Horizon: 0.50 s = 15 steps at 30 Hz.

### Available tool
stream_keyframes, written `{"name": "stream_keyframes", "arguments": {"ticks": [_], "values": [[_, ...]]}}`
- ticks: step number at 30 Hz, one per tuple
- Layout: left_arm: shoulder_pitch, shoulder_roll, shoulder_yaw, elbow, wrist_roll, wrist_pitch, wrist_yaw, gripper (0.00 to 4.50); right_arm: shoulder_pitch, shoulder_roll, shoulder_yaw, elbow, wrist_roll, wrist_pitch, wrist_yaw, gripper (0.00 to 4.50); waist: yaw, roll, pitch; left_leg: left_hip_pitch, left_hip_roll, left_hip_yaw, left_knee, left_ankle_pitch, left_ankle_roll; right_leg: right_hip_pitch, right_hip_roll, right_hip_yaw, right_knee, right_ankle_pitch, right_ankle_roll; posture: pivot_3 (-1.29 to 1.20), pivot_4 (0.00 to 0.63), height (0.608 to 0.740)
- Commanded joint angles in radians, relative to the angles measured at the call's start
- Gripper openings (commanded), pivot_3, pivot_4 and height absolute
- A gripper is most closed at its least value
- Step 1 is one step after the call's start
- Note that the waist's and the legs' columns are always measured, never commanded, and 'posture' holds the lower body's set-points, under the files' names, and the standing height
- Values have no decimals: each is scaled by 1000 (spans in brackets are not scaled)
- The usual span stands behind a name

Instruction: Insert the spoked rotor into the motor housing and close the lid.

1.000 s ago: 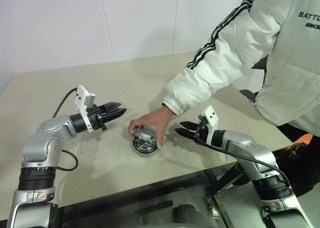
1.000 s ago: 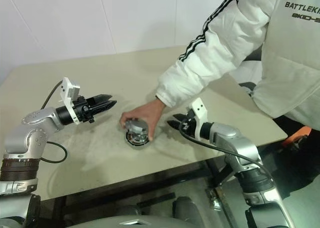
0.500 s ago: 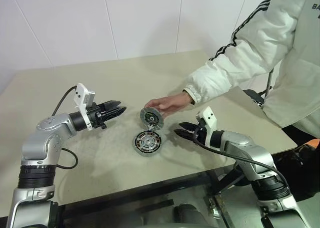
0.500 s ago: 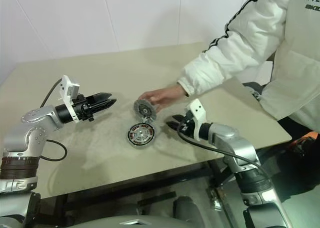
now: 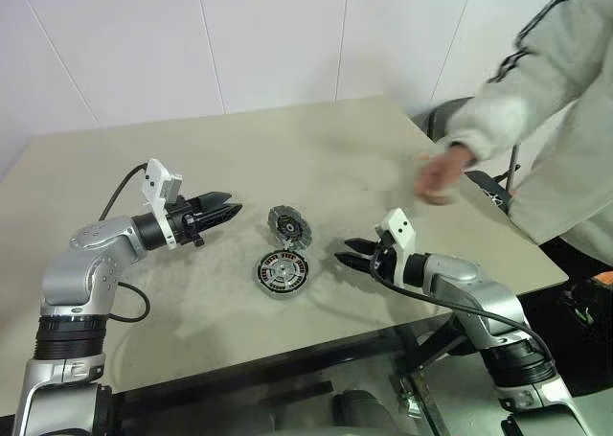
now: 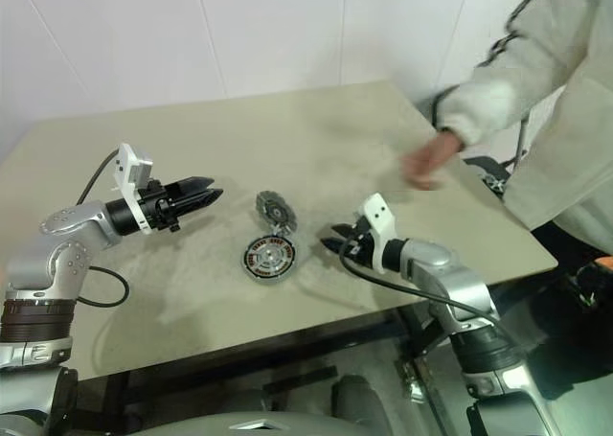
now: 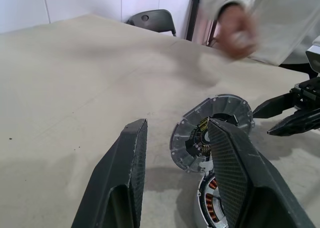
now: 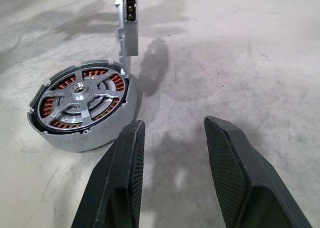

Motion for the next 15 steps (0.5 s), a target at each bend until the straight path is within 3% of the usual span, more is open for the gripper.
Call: {"name": "stream_keyframes", "arguments": {"ticks": [1,7,15], "values": [[-22,7,-1,-10,0,-13,-6,2043,-28,31,-43,-18,27,12,-13,1969,0,0,0,0,0,0,0,0,0,0,0,0,0,0,0,0,0,740],[-33,7,-4,0,3,-13,-8,2043,-164,160,-163,47,200,226,-84,1969,-2,0,0,1,0,0,1,0,0,0,1,0,1,1,-1,0,0,740],[-27,8,-4,-8,0,-12,1,2043,-269,162,-130,147,179,233,-23,1969,-2,0,0,0,0,0,0,0,0,-1,0,0,0,1,-1,0,0,740]]}}
